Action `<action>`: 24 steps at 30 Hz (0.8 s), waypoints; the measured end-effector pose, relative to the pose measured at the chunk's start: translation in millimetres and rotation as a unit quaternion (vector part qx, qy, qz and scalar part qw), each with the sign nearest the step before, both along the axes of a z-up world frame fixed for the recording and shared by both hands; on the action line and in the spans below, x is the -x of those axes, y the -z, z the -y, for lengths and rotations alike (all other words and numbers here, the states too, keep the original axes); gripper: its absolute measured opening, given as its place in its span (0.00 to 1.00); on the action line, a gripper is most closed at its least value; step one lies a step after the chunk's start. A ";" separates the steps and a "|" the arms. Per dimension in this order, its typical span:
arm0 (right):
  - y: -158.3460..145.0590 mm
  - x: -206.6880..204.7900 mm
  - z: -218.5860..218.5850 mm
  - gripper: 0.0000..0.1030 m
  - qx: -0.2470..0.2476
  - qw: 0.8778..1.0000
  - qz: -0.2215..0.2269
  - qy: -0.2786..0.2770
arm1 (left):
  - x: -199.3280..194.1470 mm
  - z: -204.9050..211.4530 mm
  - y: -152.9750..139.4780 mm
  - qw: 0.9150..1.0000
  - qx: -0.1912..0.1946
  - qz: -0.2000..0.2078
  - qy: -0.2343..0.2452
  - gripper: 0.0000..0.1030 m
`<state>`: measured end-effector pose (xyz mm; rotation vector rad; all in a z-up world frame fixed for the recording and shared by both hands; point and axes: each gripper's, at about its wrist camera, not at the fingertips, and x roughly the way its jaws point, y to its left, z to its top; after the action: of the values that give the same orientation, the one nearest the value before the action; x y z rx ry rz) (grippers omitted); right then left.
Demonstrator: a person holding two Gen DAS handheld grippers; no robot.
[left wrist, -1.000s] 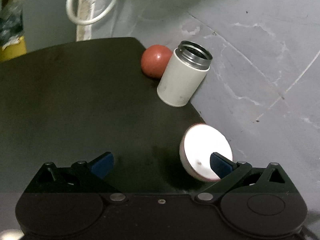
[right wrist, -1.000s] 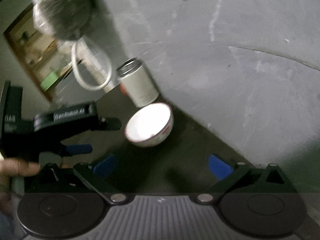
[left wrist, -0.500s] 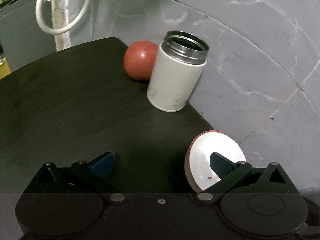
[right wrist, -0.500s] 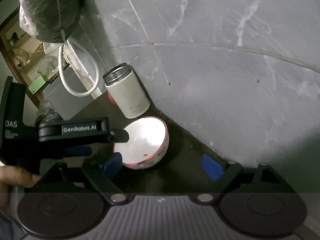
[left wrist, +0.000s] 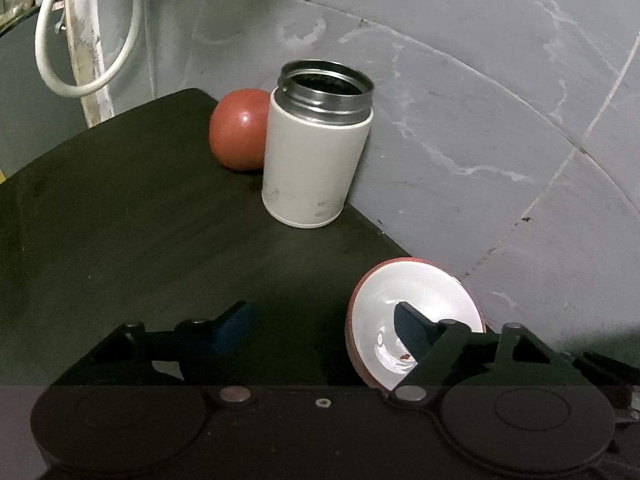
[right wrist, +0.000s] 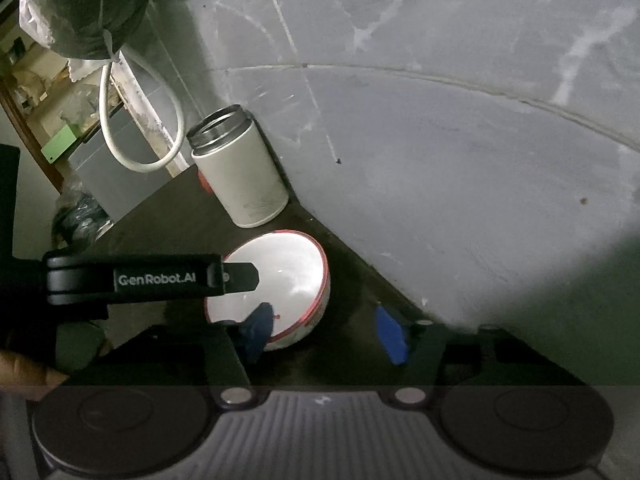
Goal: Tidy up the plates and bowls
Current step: 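Close the left tool on the second white bowl rim while the right tool grips it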
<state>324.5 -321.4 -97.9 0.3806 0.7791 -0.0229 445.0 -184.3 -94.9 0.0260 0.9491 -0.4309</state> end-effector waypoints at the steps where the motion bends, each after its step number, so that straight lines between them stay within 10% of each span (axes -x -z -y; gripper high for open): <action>1: 0.1 -0.6 0.5 0.58 -0.002 1.000 -0.001 -0.001 | 0.4 0.6 -0.5 1.000 0.001 0.000 0.003 0.70; 11: 0.9 -10.5 -3.0 0.33 -0.013 1.000 -0.007 -0.020 | -0.2 2.7 4.0 0.999 0.026 -0.034 0.025 0.18; 24: -1.7 1.0 -5.5 0.28 -0.014 0.999 -0.005 -0.036 | 13.2 -5.8 -2.4 0.999 0.037 -0.026 0.025 0.11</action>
<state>323.5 -315.9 -96.2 0.3787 0.8027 0.0545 431.9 -178.5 -92.6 -0.0293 0.9850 -0.5158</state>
